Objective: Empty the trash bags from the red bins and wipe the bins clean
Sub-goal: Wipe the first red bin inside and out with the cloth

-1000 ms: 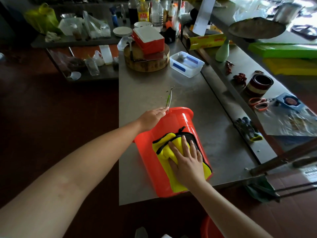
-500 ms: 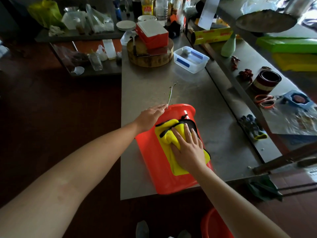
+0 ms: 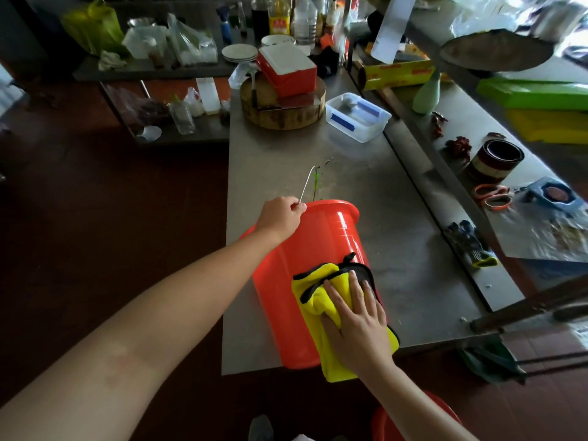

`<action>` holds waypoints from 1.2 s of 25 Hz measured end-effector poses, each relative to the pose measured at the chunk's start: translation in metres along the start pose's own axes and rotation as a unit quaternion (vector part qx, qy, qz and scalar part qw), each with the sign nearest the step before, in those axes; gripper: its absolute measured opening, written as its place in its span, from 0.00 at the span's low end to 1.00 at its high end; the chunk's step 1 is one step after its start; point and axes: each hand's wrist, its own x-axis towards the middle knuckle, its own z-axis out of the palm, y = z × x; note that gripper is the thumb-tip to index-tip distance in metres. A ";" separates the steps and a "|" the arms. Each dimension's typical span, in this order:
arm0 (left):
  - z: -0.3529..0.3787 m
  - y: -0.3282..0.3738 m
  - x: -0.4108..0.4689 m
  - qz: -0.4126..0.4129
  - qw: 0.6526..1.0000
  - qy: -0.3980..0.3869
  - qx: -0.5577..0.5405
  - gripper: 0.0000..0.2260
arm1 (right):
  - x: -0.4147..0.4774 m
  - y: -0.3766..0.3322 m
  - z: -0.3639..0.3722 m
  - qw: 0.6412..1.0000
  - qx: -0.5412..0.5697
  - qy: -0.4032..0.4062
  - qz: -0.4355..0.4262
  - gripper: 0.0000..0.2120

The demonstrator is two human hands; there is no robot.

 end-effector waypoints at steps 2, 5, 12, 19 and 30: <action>-0.001 -0.006 0.000 -0.046 0.998 0.000 -0.038 0.11 | 0.019 -0.006 -0.002 1.000 -0.007 -0.018 -0.001 0.30; 0.001 -0.017 -0.002 -0.062 0.996 0.010 -0.066 0.11 | 0.067 -0.022 -0.007 0.999 -0.008 -0.032 0.011 0.29; -0.012 -0.051 -0.004 -0.062 0.993 0.017 -0.103 0.15 | 0.138 -0.049 -0.017 0.998 0.012 -0.055 -0.016 0.28; -0.022 -0.086 -0.020 -0.052 0.985 0.023 -0.163 0.11 | 0.030 -0.023 0.015 0.999 0.023 0.016 -0.037 0.29; -0.020 -0.033 0.007 0.089 0.986 -0.097 0.103 0.18 | 0.010 -0.046 0.013 0.999 0.005 -0.005 -0.033 0.31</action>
